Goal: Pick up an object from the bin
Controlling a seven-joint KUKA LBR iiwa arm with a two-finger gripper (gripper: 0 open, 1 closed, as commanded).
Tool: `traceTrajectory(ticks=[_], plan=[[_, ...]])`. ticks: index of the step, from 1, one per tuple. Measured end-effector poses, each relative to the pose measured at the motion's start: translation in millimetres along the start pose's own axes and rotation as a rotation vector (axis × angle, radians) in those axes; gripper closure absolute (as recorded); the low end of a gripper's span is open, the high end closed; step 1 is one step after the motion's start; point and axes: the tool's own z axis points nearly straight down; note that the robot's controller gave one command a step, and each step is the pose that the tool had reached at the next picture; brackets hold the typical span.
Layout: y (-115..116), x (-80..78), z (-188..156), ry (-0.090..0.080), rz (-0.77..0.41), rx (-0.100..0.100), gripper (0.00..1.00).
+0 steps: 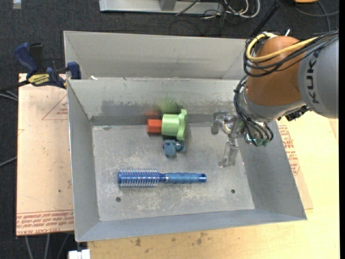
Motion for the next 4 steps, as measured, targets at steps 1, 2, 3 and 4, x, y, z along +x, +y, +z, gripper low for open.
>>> traceTrajectory(ticks=[1,2,3,4], plan=[[55,39.7,115,0.001,-0.12,-0.001,0.0],[53,36.7,110,-0.007,-0.118,0.001,1.0],[82,93.4,0,-0.012,-0.127,0.0,1.0],[89,35.7,-79,-0.019,-0.12,0.001,1.0]])
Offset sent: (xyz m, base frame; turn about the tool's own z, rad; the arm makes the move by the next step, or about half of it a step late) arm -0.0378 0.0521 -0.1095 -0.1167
